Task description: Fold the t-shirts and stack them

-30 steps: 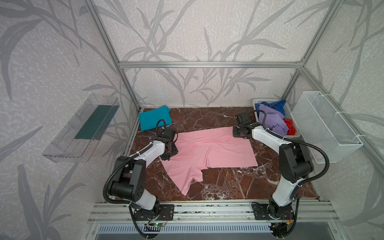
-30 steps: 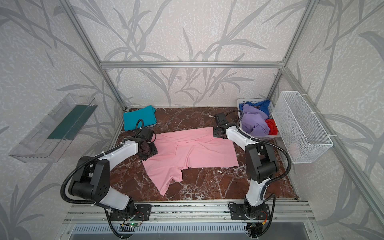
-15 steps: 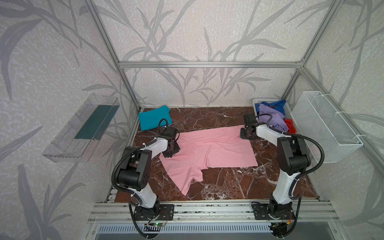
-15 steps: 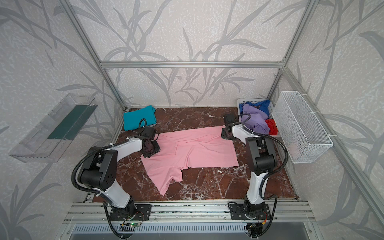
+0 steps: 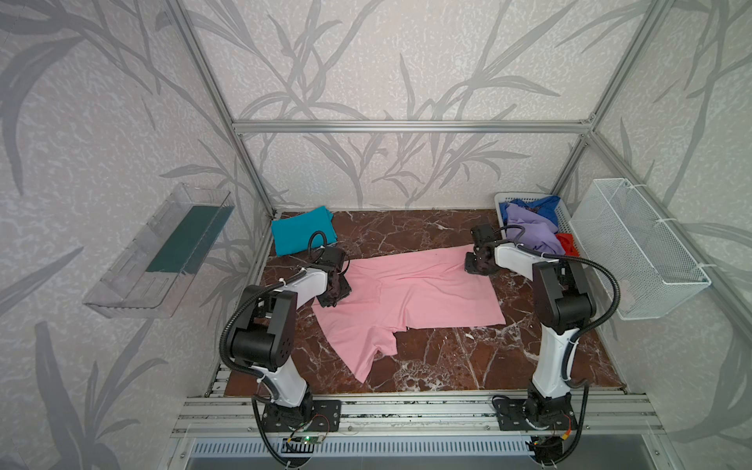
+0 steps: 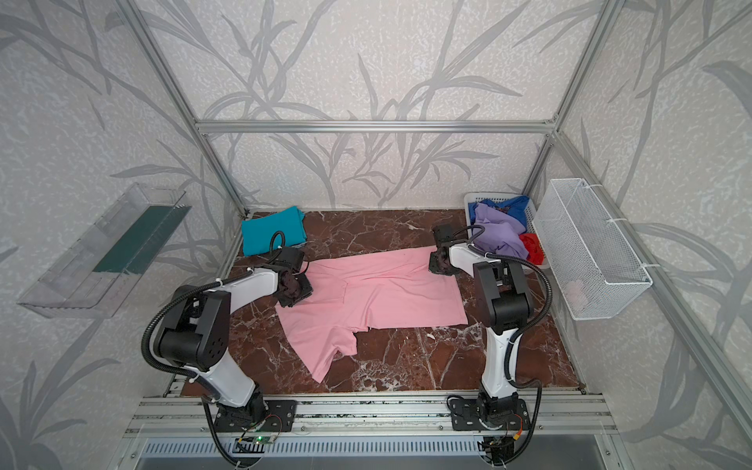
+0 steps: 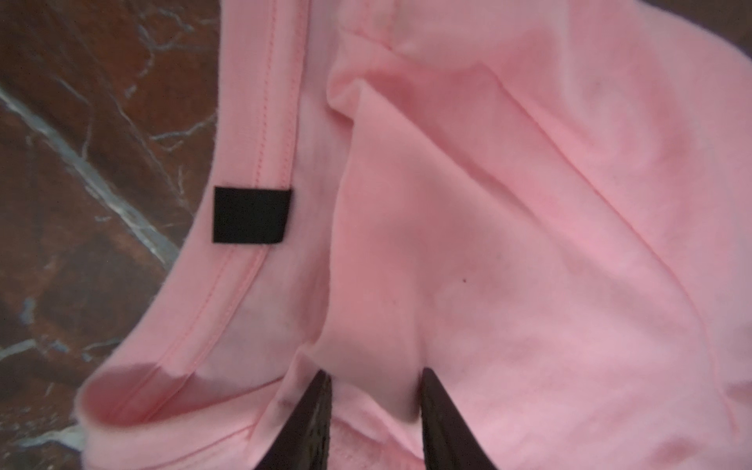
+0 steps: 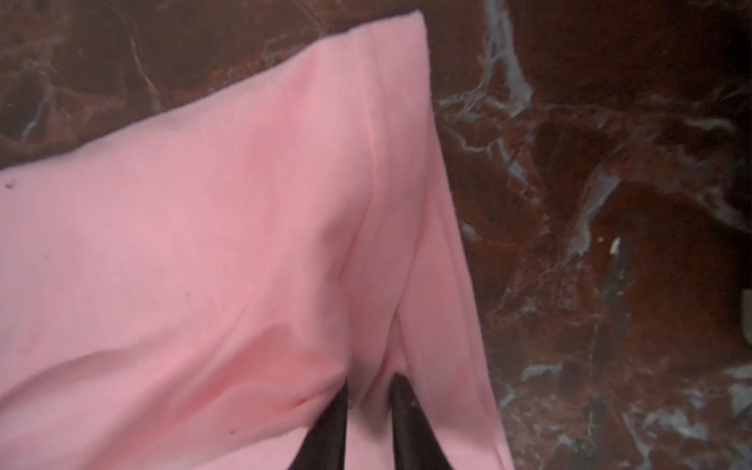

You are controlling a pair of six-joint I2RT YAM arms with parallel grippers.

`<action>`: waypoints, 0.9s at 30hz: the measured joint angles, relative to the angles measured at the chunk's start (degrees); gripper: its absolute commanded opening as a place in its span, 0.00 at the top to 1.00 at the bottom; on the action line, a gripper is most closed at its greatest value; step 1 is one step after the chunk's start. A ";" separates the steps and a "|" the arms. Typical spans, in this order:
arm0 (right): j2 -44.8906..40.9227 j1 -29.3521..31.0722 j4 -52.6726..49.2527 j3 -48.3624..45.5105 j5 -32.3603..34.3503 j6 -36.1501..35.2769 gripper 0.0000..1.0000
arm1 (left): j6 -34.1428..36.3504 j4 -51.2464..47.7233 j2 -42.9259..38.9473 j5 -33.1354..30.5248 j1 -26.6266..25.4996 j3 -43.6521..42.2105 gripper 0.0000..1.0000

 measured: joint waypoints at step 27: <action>-0.96 -2.40 6.73 -2.82 -6.38 6.97 0.78 | 0.26 0.92 0.26 0.04 0.81 0.07 0.64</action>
